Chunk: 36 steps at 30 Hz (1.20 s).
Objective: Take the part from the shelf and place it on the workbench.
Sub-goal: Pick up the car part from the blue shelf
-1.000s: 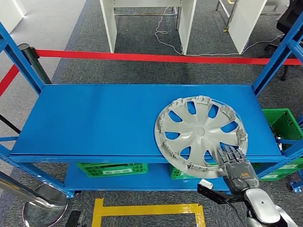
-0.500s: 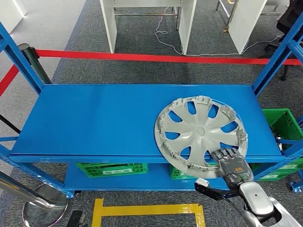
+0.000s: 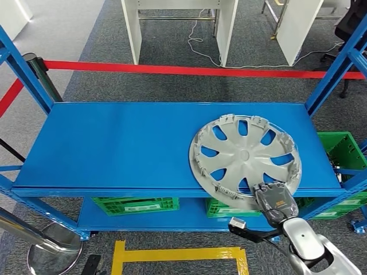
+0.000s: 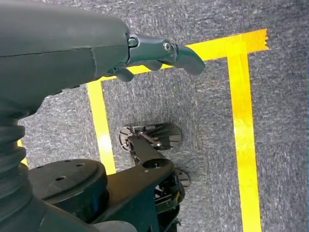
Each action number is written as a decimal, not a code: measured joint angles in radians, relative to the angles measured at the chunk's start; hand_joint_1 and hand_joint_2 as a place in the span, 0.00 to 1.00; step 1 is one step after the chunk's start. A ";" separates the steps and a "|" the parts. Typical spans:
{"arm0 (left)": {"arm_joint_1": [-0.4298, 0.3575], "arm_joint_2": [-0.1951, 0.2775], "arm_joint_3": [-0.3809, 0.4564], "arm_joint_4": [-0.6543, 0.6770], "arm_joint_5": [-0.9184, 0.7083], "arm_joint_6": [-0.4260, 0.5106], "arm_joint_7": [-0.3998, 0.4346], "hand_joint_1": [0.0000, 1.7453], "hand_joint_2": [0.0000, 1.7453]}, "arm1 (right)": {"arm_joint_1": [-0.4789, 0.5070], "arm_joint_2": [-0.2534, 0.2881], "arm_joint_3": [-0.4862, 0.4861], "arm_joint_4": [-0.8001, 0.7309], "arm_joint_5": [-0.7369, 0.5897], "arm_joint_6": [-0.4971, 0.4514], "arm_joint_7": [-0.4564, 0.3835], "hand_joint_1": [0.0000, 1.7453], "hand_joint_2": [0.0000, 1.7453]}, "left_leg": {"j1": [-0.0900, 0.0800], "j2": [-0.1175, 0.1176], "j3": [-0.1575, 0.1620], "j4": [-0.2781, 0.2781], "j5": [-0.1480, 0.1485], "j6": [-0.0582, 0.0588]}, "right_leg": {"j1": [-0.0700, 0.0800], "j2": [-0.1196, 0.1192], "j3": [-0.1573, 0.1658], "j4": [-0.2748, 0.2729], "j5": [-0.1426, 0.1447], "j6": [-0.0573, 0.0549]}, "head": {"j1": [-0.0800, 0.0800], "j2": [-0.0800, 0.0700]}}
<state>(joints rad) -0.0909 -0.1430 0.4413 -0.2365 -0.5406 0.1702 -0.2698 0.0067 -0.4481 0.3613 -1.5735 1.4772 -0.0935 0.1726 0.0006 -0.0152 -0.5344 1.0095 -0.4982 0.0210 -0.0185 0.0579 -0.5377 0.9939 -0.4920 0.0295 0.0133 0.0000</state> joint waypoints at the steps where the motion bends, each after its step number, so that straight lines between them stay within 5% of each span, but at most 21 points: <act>1: 0.000 -0.001 0.005 0.000 0.004 0.006 -0.001 0.00 1.00 | 0.005 0.000 0.006 -0.013 0.007 -0.025 -0.002 1.00 1.00 | 0.000 0.000 0.000 0.000 0.000 0.000 | 0.000 0.000 0.000 0.000 0.000 0.000 | 0.000 0.000; 7: 0.005 -0.003 0.057 0.000 0.052 0.011 -0.043 0.00 1.00 | 0.114 0.001 0.042 -0.198 0.080 -0.315 0.000 1.00 1.00 | 0.000 -0.003 -0.002 0.000 0.000 0.000 | 0.000 -0.003 -0.001 0.000 0.000 0.000 | 0.000 0.000; 16: 0.005 -0.004 0.091 0.000 0.058 0.012 -0.049 0.00 1.00 | 0.184 0.002 0.070 -0.328 0.092 -0.365 0.001 1.00 1.00 | 0.000 -0.003 -0.003 0.000 0.000 0.000 | 0.000 -0.003 -0.002 0.000 -0.001 0.000 | 0.000 0.000; 22: 0.006 -0.003 0.111 0.000 0.066 0.027 -0.052 0.00 1.00 | 0.214 0.023 0.095 -0.402 0.052 -0.544 -0.081 1.00 1.00 | 0.000 -0.003 -0.004 0.000 0.001 0.000 | 0.000 -0.003 -0.003 0.000 0.000 0.000 | 0.000 0.000; 25: 0.006 -0.003 0.126 0.000 0.068 0.024 -0.067 0.00 1.00 | 0.219 0.077 0.106 -0.463 -0.147 -0.570 -0.294 1.00 1.00 | 0.001 -0.003 -0.004 0.000 0.001 0.000 | 0.001 -0.003 -0.004 0.001 -0.001 0.000 | -0.001 0.000; 30: 0.007 -0.003 0.161 0.000 0.074 0.037 -0.120 0.00 1.00 | 0.241 0.189 0.092 -0.532 -0.784 -0.582 -0.746 1.00 1.00 | 0.001 -0.003 -0.005 0.000 0.001 0.000 | 0.001 -0.003 -0.004 0.002 -0.001 -0.001 | -0.002 0.000; 33: 0.008 -0.002 0.191 0.000 0.087 0.039 -0.145 0.00 1.00 | 0.263 0.206 0.151 -0.605 -1.062 -0.516 -0.850 1.00 1.00 | 0.001 -0.003 -0.005 0.000 0.001 0.000 | 0.001 -0.003 -0.005 0.002 -0.001 -0.001 | 0.000 0.000; 36: 0.009 0.000 0.221 0.000 0.099 0.026 -0.175 0.00 1.00 | 0.288 0.236 0.158 -0.661 -1.300 -0.355 -0.864 1.00 1.00 | -0.002 -0.004 -0.006 0.005 0.001 0.005 | -0.003 -0.002 -0.004 -0.003 0.003 0.005 | 0.000 0.000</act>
<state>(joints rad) -0.0822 -0.1432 0.6624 -0.2365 -0.4420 0.1963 -0.4447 0.2944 -0.2120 0.5188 -2.2344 0.1777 -0.4489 -0.6915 -0.0014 -0.0187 -0.5400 1.0142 -0.4975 0.0258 -0.0213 0.0558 -0.5412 0.9908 -0.4890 0.0343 0.0129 0.0000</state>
